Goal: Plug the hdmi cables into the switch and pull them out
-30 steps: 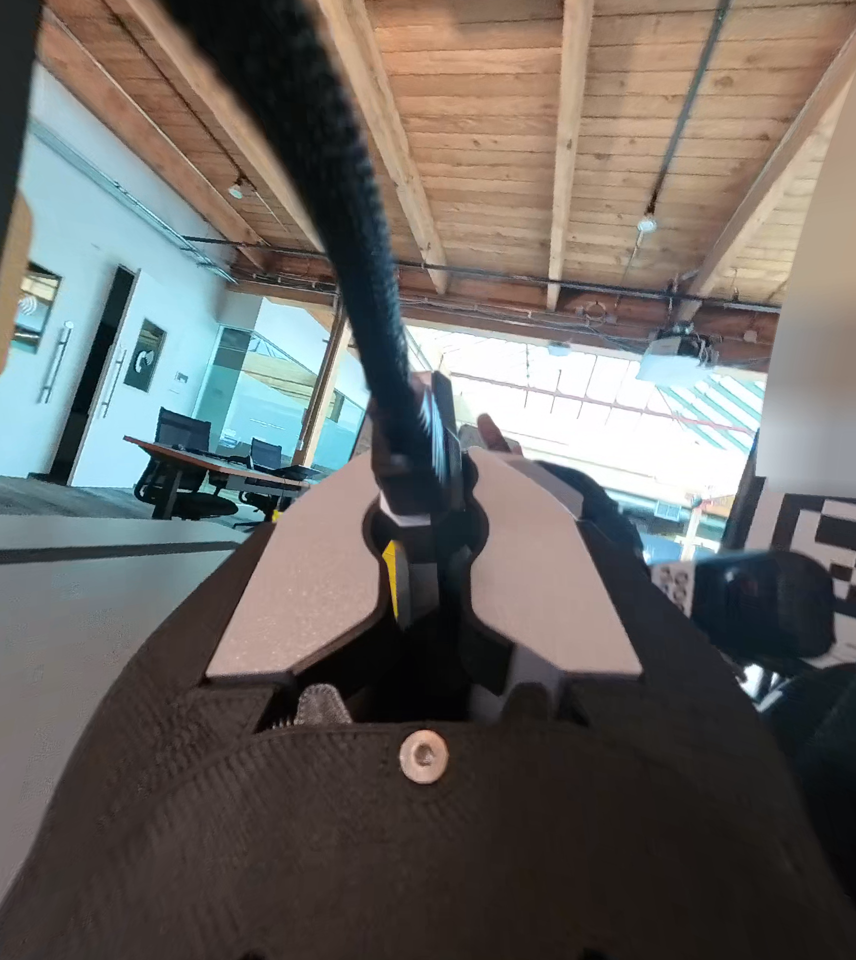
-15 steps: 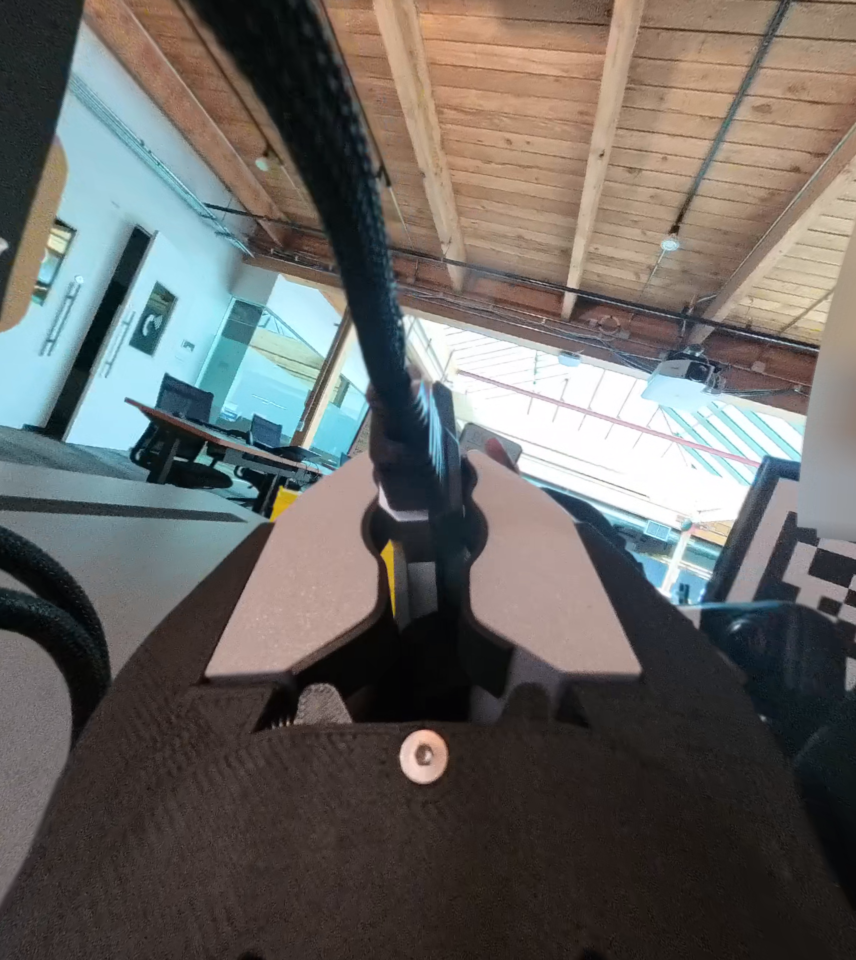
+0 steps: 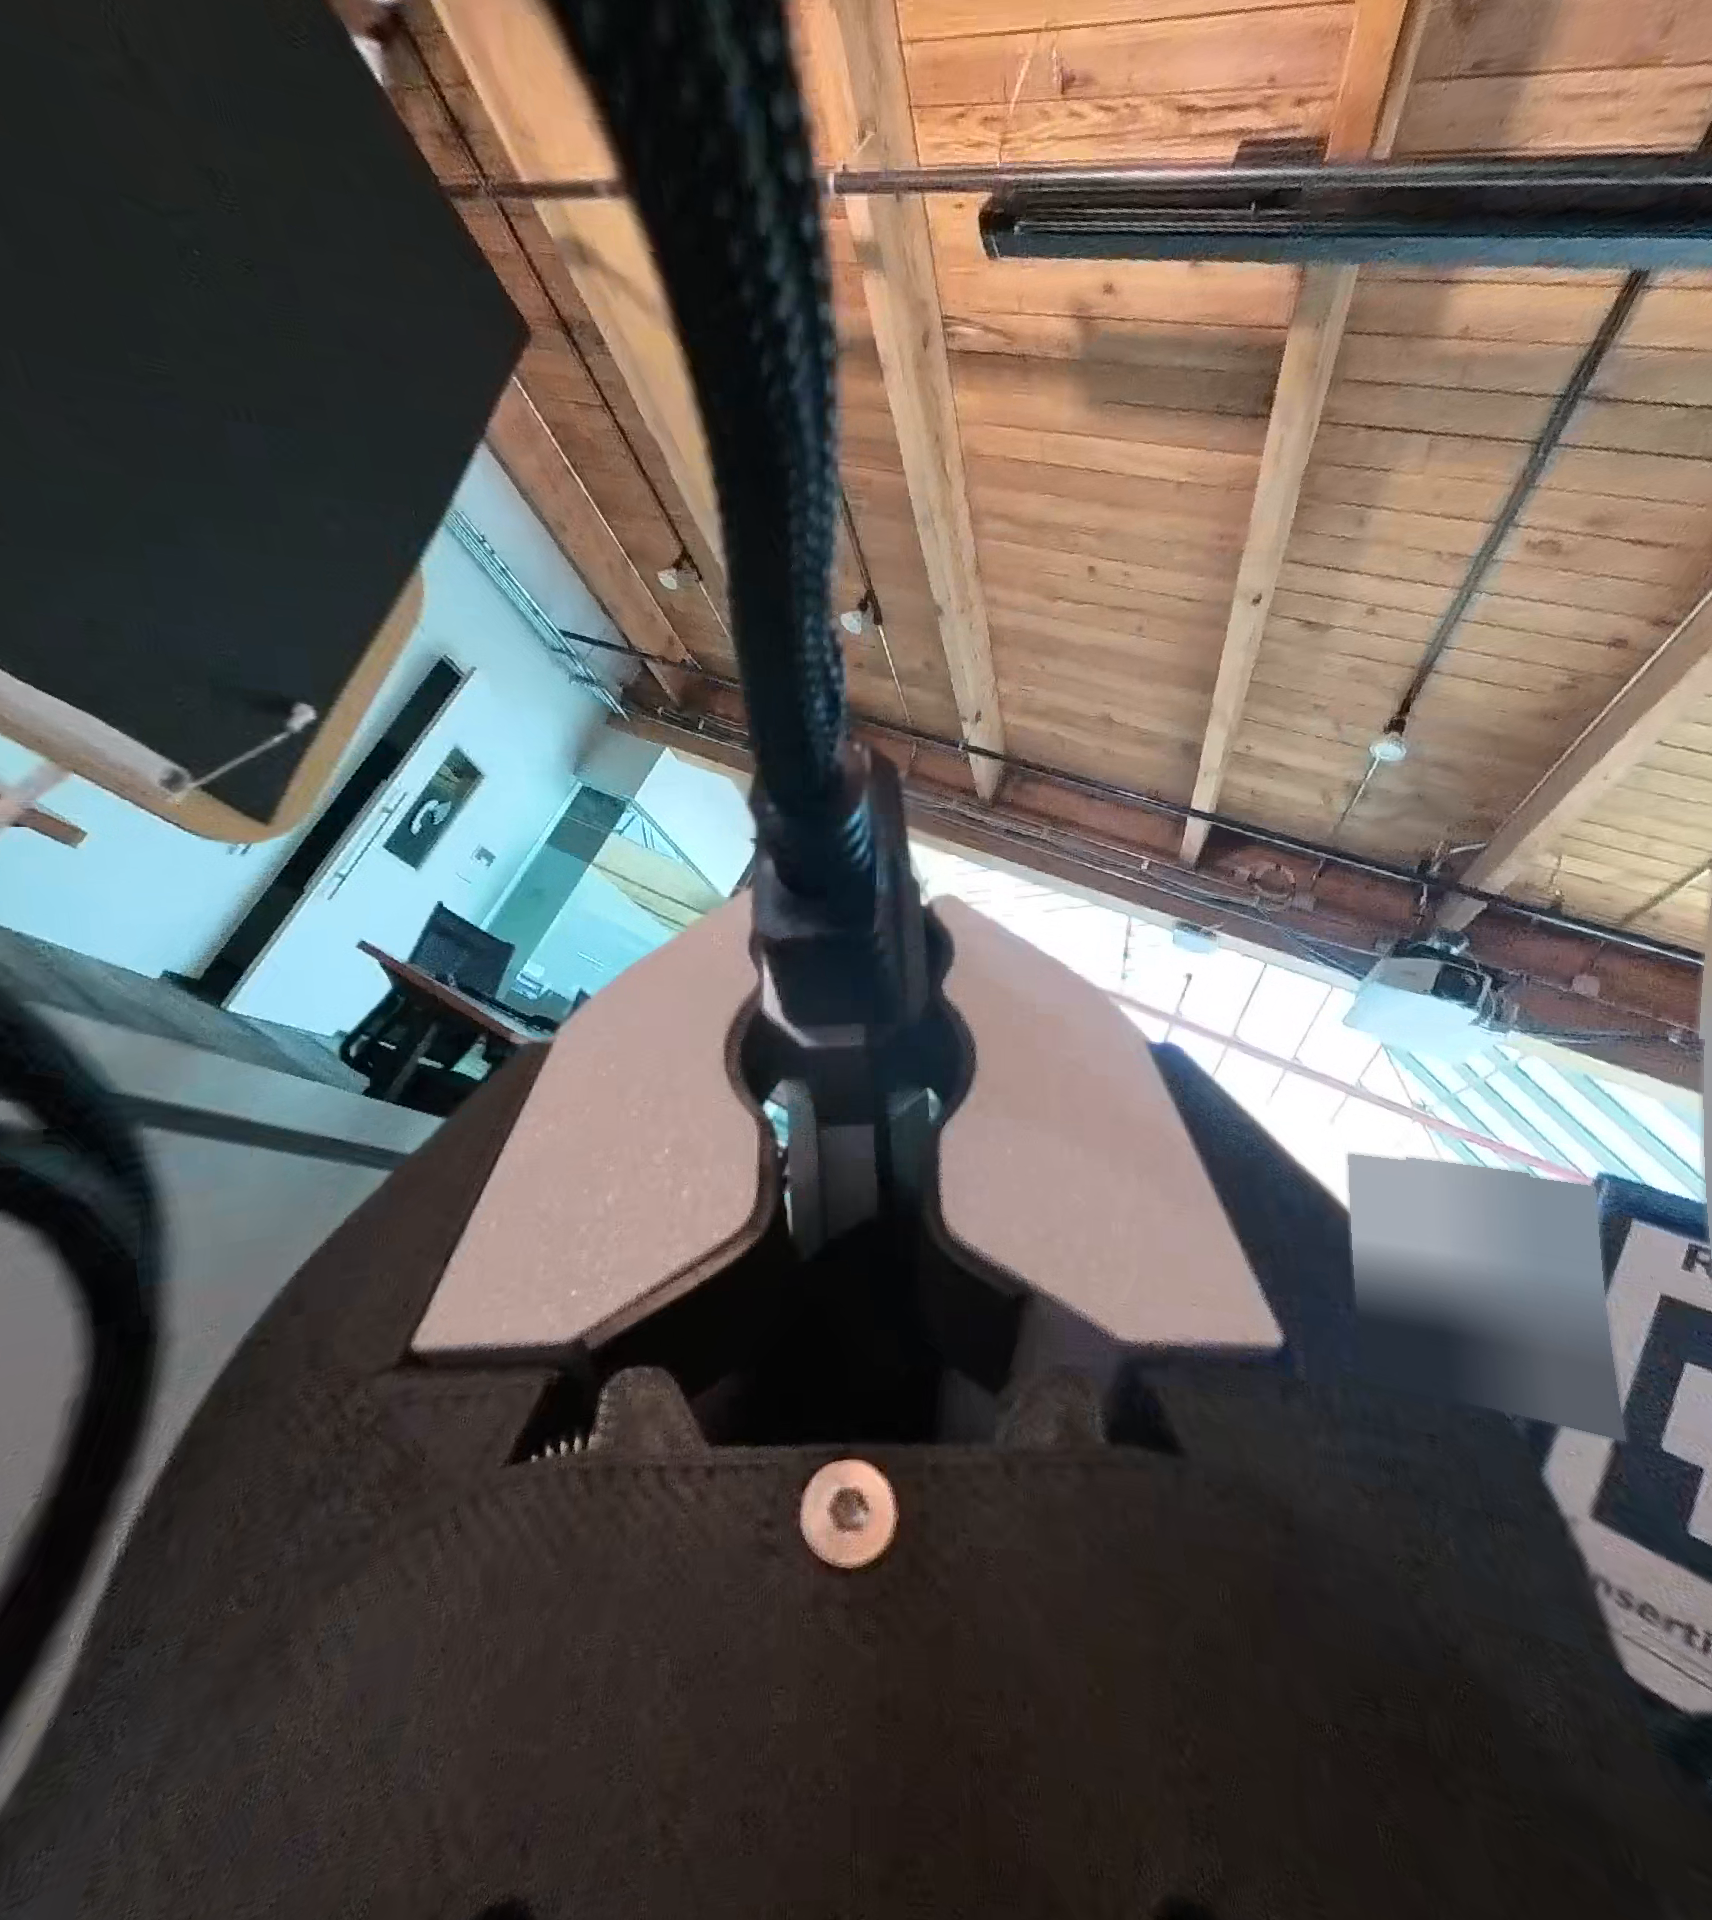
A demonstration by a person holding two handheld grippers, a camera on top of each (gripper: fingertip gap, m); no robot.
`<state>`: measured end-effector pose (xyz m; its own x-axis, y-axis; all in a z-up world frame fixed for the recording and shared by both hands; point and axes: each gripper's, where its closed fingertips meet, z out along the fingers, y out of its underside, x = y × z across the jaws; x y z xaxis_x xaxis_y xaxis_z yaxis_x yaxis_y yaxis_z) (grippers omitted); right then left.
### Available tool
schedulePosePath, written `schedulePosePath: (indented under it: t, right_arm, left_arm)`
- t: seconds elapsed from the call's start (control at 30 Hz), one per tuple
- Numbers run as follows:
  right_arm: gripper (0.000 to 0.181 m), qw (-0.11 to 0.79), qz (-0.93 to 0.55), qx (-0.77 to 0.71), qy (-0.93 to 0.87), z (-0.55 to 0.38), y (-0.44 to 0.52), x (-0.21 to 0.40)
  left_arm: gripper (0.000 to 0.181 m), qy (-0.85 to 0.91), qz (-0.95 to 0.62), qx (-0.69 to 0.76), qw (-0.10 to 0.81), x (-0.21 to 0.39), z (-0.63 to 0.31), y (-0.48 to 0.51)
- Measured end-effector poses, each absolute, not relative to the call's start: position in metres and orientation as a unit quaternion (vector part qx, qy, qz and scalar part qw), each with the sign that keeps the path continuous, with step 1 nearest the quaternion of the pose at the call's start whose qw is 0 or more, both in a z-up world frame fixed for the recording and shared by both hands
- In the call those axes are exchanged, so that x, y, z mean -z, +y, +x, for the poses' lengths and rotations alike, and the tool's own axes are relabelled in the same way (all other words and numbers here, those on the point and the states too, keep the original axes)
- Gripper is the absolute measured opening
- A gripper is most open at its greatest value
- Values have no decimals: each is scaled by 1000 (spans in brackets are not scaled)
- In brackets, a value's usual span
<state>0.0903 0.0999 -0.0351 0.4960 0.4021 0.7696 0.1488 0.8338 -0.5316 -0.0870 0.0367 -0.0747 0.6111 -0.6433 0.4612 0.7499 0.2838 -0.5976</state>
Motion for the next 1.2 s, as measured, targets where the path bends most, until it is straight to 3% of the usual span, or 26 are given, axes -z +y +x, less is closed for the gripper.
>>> schedulePosePath:
  t: [0.27,0.5,0.73,0.93,1.2]
  right_arm:
    - [19,845,-298,-225,-383,126,91,-23]
    - [19,883,-341,-89,-311,193,128,-88]
    - [19,851,-383,201,-299,268,186,-137]
    - [19,795,-411,259,-363,288,241,-87]
    - [19,676,-409,146,-595,249,264,69]
  left_arm:
    - [24,5,-410,443,797,72,-56,31]
    - [24,7,-418,445,792,75,-53,32]
    - [24,7,-434,455,777,80,-48,36]
    - [24,6,-439,455,775,82,-47,37]
    - [24,4,-441,454,774,83,-48,38]
